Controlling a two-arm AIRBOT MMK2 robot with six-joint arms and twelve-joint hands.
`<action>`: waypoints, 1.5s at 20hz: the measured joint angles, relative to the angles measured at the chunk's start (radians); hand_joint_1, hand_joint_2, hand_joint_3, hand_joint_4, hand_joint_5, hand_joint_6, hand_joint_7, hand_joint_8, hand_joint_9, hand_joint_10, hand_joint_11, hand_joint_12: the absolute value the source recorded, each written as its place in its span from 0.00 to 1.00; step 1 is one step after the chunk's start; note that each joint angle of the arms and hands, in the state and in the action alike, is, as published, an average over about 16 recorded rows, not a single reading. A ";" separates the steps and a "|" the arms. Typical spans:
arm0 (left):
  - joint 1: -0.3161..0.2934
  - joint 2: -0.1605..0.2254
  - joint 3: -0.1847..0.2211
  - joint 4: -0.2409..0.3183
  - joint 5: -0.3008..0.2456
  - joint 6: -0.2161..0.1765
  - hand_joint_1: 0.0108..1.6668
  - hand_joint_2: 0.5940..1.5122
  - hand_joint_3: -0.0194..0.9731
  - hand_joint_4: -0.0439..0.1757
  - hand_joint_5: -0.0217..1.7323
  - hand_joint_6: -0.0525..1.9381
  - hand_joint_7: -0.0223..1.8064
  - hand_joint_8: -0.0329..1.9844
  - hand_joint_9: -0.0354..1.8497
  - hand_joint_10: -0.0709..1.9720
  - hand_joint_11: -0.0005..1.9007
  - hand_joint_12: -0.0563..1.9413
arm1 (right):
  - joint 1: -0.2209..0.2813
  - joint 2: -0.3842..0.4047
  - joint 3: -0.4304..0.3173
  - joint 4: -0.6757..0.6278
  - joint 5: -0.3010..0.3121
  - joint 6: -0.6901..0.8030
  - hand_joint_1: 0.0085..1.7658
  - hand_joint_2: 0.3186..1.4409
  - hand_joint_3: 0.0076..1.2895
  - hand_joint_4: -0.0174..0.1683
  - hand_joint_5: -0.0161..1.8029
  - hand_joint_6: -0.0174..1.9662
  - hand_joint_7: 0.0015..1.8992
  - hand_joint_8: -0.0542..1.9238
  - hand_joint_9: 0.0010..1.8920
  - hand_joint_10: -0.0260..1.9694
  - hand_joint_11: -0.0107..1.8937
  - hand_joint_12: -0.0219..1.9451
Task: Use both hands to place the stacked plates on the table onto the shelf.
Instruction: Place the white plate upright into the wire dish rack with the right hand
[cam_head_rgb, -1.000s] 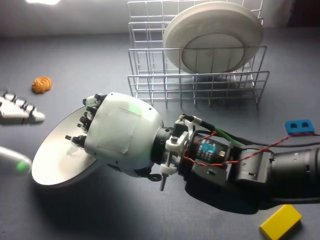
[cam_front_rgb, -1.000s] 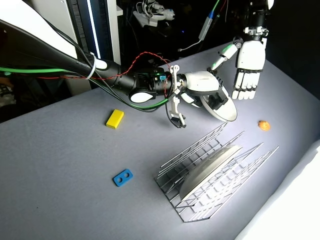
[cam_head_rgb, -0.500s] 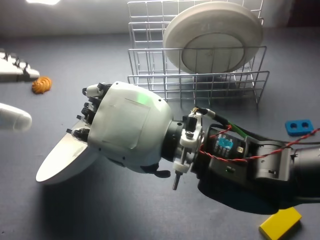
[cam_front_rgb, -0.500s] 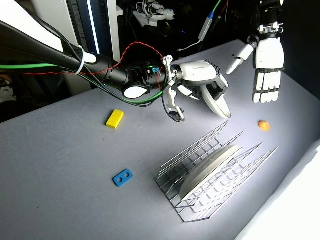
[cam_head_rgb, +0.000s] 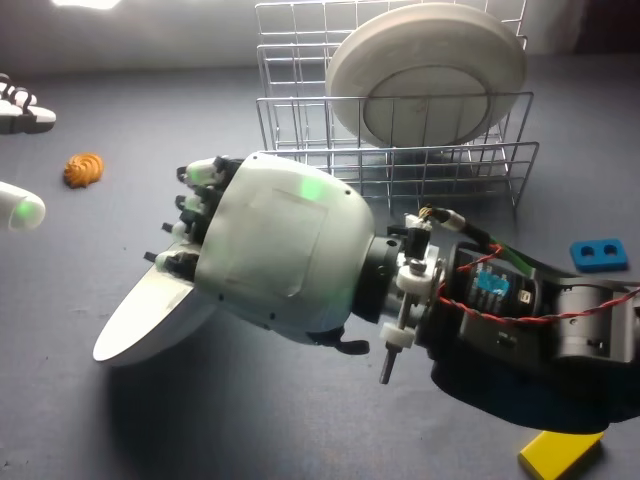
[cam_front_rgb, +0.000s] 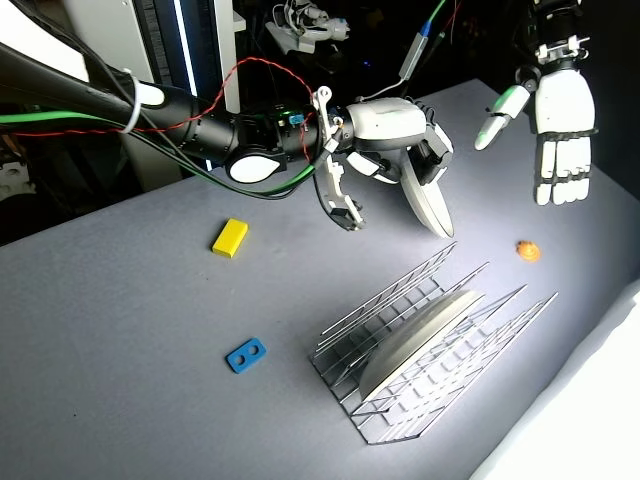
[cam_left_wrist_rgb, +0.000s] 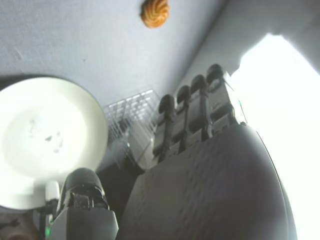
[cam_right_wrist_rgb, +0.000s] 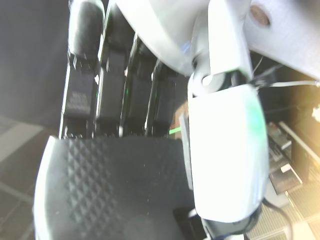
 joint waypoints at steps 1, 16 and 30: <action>-0.002 0.000 0.005 0.001 0.000 0.000 0.01 0.49 0.03 0.22 0.07 0.03 0.05 0.02 0.04 0.04 0.01 0.03 | 0.001 0.009 -0.009 -0.002 0.000 -0.001 0.68 0.59 0.00 0.13 0.54 0.48 0.58 0.42 0.56 0.40 0.43 0.69; -0.011 0.003 0.058 0.012 -0.003 0.003 0.01 0.49 0.03 0.23 0.07 0.03 0.05 0.02 0.04 0.04 0.01 0.03 | 0.055 0.164 -0.140 -0.018 0.025 0.000 0.69 0.59 0.00 0.12 0.52 0.49 0.55 0.42 0.53 0.44 0.42 0.68; -0.010 0.016 0.066 0.020 -0.008 0.003 0.01 0.48 0.03 0.23 0.09 0.03 0.06 0.02 0.05 0.04 0.01 0.03 | 0.166 0.352 -0.232 -0.026 -0.006 0.163 0.69 0.60 0.00 0.09 0.50 0.50 0.51 0.53 0.52 0.47 0.39 0.69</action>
